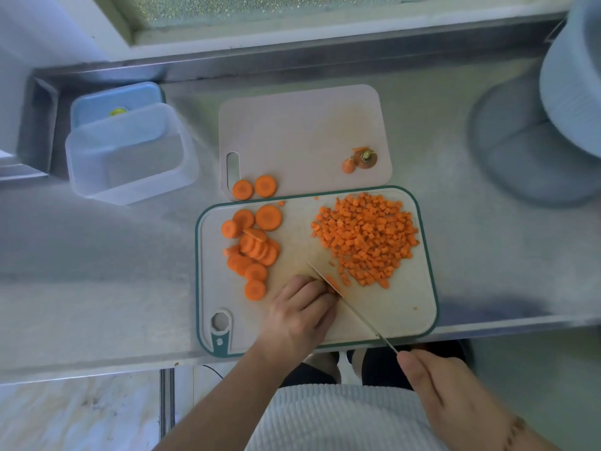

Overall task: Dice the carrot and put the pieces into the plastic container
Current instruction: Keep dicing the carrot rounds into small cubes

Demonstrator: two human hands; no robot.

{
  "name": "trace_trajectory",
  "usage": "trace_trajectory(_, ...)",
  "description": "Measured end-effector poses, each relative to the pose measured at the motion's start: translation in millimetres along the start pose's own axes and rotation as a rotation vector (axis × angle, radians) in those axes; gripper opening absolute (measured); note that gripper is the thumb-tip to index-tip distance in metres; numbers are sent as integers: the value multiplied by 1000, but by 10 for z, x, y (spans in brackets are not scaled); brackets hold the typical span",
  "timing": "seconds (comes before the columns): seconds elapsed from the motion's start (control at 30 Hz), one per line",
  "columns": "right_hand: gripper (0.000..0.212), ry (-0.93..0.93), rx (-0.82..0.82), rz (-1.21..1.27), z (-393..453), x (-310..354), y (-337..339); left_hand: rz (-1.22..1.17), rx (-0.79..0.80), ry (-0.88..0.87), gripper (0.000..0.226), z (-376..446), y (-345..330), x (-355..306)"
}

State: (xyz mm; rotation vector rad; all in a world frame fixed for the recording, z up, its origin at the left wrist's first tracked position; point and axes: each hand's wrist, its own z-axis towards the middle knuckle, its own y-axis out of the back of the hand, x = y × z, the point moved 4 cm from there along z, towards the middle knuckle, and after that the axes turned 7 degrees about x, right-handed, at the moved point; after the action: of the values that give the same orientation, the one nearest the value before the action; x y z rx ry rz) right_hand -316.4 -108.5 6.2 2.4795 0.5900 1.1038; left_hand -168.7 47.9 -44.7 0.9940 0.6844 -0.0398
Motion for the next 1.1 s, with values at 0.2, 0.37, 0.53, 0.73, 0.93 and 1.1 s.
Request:
trace_trajectory(0.2, 60, 57, 3, -81, 248, 224, -81, -1, 0, -5, 5, 11, 9, 7)
trace_trajectory(0.37, 50, 53, -32, 82, 115, 175, 50, 14, 18, 12, 5, -64, 19, -6)
trace_trajectory(0.53, 76, -34, 38, 6, -84, 97, 72, 24, 1, 13, 4, -84, 16, 18)
trace_trajectory(0.73, 95, -12, 85, 30, 73, 49, -74, -27, -8, 33, 5, -76, 35, 43)
trace_trajectory(0.93, 64, 51, 3, 105, 237, 218, -46, -18, -16, 42, 2, -107, 61, 46)
trace_trajectory(1.1, 69, 60, -34, 140, 6, 173, 14, -8, -40, 55, 2, -167, 73, 37)
